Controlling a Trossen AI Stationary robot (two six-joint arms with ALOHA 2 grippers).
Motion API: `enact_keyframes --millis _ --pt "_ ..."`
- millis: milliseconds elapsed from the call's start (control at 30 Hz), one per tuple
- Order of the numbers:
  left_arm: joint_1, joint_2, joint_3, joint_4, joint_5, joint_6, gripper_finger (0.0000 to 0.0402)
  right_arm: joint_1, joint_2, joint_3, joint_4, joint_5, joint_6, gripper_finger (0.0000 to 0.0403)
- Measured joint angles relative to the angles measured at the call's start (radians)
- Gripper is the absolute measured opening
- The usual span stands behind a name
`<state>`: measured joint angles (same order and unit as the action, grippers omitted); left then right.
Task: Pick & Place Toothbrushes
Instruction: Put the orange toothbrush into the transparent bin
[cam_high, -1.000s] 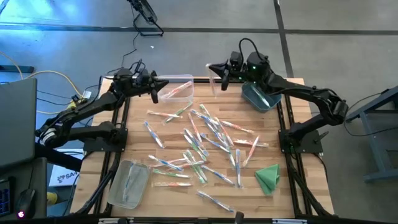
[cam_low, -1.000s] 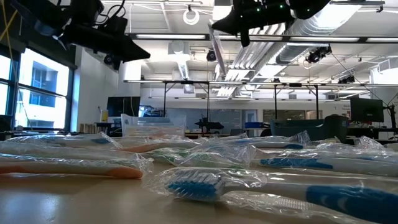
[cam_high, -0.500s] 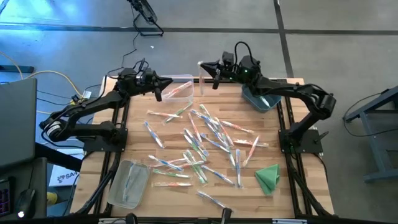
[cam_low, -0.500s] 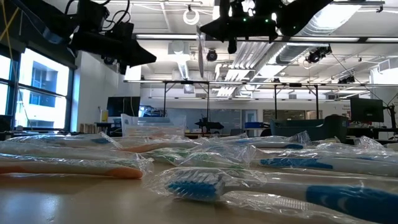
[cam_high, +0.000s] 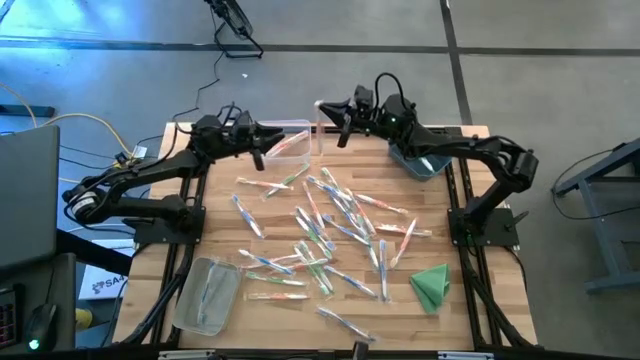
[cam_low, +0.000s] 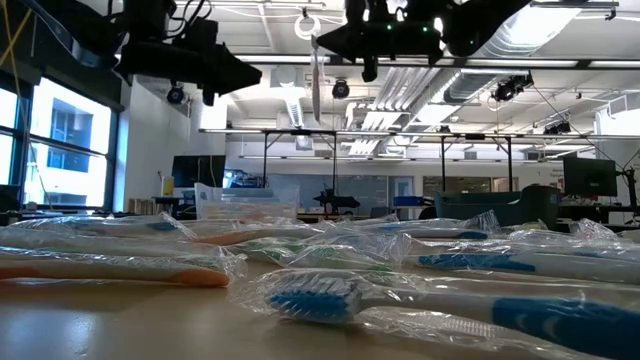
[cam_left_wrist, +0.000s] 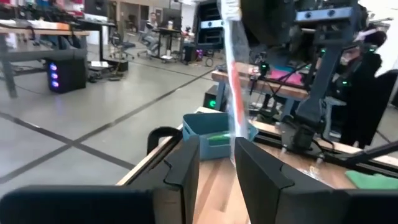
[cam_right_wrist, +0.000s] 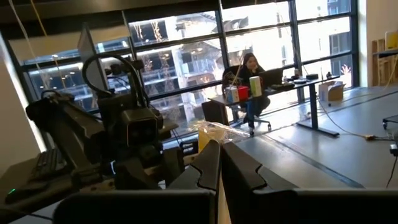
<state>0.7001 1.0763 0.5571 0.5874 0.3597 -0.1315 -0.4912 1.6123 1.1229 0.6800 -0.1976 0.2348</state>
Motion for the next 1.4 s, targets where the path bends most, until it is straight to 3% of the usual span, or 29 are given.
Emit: enact_keyframes --millis 400,733,1067,1400 --pt "-0.068 0.0 0.0 -0.003 -0.015 0.058 0.0104 0.046 0.0 0.001 0.053 0.042 -0.027 0.0003" --pt "-0.095 0.008 0.001 0.026 -0.045 0.052 0.0171 0.083 0.0 0.001 0.08 0.068 -0.066 0.0003" --pt "-0.173 0.158 0.102 0.045 -0.068 0.095 0.018 0.092 0.0 0.001 0.08 0.068 -0.107 0.0003" --pt "-0.171 0.28 0.215 0.038 -0.048 0.097 0.018 0.092 0.0 0.001 0.08 0.065 -0.137 0.0003"
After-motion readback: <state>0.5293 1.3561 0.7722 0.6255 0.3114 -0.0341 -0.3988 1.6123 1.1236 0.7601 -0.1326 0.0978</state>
